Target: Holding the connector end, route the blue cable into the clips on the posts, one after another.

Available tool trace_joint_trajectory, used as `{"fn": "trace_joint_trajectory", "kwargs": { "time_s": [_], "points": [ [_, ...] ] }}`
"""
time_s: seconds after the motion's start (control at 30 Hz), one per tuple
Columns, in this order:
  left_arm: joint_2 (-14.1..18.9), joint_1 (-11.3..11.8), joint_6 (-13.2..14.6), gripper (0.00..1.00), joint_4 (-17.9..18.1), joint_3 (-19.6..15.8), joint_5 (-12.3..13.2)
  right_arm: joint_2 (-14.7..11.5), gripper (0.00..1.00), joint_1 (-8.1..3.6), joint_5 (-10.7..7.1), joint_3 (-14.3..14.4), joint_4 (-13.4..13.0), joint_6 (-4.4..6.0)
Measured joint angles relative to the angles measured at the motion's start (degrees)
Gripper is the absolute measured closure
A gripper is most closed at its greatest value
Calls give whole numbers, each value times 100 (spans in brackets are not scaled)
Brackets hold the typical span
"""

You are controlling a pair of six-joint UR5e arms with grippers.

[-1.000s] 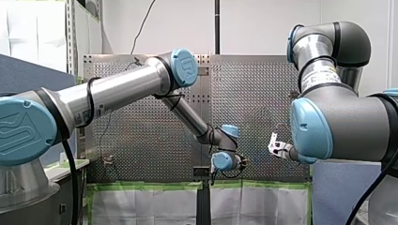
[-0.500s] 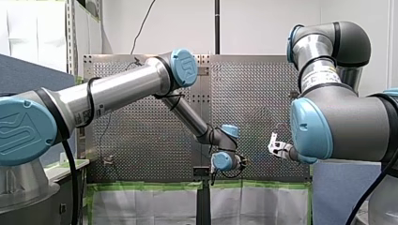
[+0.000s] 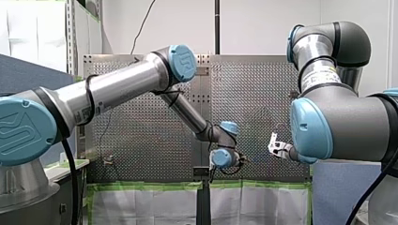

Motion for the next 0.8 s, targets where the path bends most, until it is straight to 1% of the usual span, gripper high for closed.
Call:
{"fn": "trace_joint_trajectory", "kwargs": {
  "time_s": [0.13, 0.4, 0.5, 0.8],
  "points": [
    [204, 7, 7, 0, 200, -204, -16, 0, 100, 0, 0, 1, 6, -2],
    [617, -18, -31, 0, 612, -618, -275, 0, 100, -8, 0, 1, 16, -2],
    [784, -18, -153, 0, 780, -784, -318, 0, 100, -7, 0, 1, 12, -2],
    [1302, 15, -653, 0, 1278, -1302, -226, 0, 100, 25, 0, 0, 8, -2]
  ]
}}
